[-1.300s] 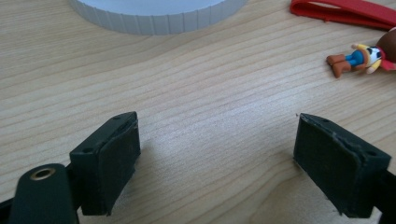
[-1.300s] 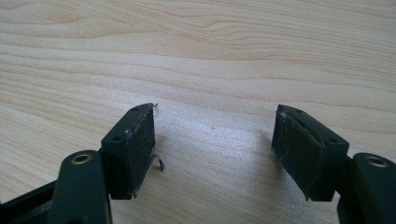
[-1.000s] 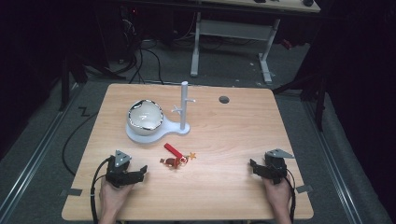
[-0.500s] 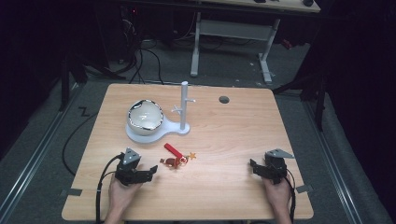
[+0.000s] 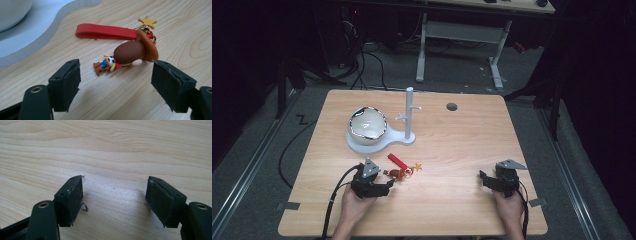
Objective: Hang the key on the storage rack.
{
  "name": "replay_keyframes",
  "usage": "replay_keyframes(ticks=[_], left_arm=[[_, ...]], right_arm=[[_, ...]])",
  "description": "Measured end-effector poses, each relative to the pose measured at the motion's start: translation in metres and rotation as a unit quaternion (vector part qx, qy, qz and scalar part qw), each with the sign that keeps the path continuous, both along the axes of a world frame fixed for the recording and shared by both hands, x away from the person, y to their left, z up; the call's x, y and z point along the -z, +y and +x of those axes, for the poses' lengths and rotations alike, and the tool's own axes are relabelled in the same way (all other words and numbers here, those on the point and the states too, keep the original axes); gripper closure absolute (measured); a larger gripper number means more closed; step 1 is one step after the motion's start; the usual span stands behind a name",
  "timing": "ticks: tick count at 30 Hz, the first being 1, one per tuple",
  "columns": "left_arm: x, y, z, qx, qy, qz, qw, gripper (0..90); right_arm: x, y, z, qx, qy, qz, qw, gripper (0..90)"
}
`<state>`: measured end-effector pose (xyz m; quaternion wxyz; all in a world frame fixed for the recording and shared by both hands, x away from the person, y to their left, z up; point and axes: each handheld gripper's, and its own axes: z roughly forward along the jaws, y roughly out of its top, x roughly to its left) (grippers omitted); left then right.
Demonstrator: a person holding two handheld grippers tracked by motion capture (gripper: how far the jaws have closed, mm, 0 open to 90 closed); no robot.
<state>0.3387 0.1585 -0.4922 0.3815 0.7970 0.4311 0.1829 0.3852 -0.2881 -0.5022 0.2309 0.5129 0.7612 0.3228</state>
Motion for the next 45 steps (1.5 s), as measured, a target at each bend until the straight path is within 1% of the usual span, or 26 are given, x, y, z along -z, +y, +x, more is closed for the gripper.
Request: replay_keyframes(ticks=[1,3,6,9,11,14,16,20,22,24,28,31,33,35,38,41,42,43,45], left_arm=[[0.000,-0.001,0.001,0.001,0.000,-0.001,1.0000,24.9],[-0.001,-0.005,0.003,0.003,-0.004,0.009,0.9999,25.6],[0.002,-0.009,0.008,0.003,-0.005,0.014,0.9999,26.4],[0.004,-0.012,0.009,0.002,-0.006,0.015,0.9999,27.7],[0.006,-0.014,0.010,0.003,-0.010,0.012,0.9999,28.4],[0.007,-0.019,0.012,0.007,-0.012,0.017,0.9998,29.3],[0.008,-0.020,0.013,0.007,-0.012,0.014,0.9998,30.3],[0.008,-0.024,0.015,0.011,-0.017,0.008,0.9998,35.7],[0.008,-0.024,0.015,0.014,-0.019,0.007,0.9997,40.7],[0.009,-0.026,0.015,0.023,-0.020,0.004,0.9995,44.4],[0.010,-0.028,0.015,0.031,-0.020,0.007,0.9993,48.4],[0.010,-0.031,0.015,0.031,-0.022,0.015,0.9992,48.4],[0.012,-0.032,0.014,0.033,-0.021,0.023,0.9990,43.8],[0.012,-0.032,0.015,0.037,-0.017,0.021,0.9990,43.5],[0.012,-0.033,0.015,0.040,-0.018,0.017,0.9989,46.1],[0.013,-0.037,0.015,0.045,-0.018,0.020,0.9986,47.4],[0.013,-0.038,0.015,0.047,-0.018,0.024,0.9985,48.3],[0.013,-0.039,0.015,0.047,-0.018,0.027,0.9984,49.4],[0.013,-0.040,0.016,0.045,-0.017,0.025,0.9985,53.7]], right_arm=[[0.000,0.000,0.000,0.000,0.000,0.000,1.0000,30.6],[0.000,0.000,0.000,0.000,0.000,0.000,1.0000,30.6],[0.000,0.000,0.000,0.000,0.000,0.000,1.0000,30.6],[0.000,0.000,0.000,-0.001,0.000,0.000,1.0000,30.6],[0.000,0.000,0.000,-0.001,0.000,0.000,1.0000,30.6],[0.000,0.000,0.000,-0.001,0.000,0.000,1.0000,30.6],[0.000,0.000,0.000,-0.001,0.000,0.000,1.0000,30.6],[0.000,0.000,0.000,-0.001,0.000,0.000,1.0000,30.6],[0.000,0.000,0.000,-0.001,0.000,0.000,1.0000,30.6],[0.000,0.000,0.000,-0.001,0.000,0.000,1.0000,30.6],[0.000,0.000,0.000,-0.002,0.000,0.000,1.0000,30.6],[0.000,0.000,0.000,-0.001,0.000,0.000,1.0000,30.6],[0.000,0.000,0.000,-0.001,0.000,0.000,1.0000,30.6],[0.000,0.000,0.000,-0.001,0.000,0.000,1.0000,30.6],[0.000,0.000,0.000,-0.001,0.000,0.000,1.0000,30.6],[0.000,0.000,0.000,-0.001,0.000,0.000,1.0000,30.6],[0.000,0.000,0.000,-0.002,0.000,0.000,1.0000,30.6],[0.000,0.000,0.000,-0.002,0.000,0.000,1.0000,30.6],[0.000,0.000,0.000,-0.001,0.000,0.000,1.0000,30.6]])
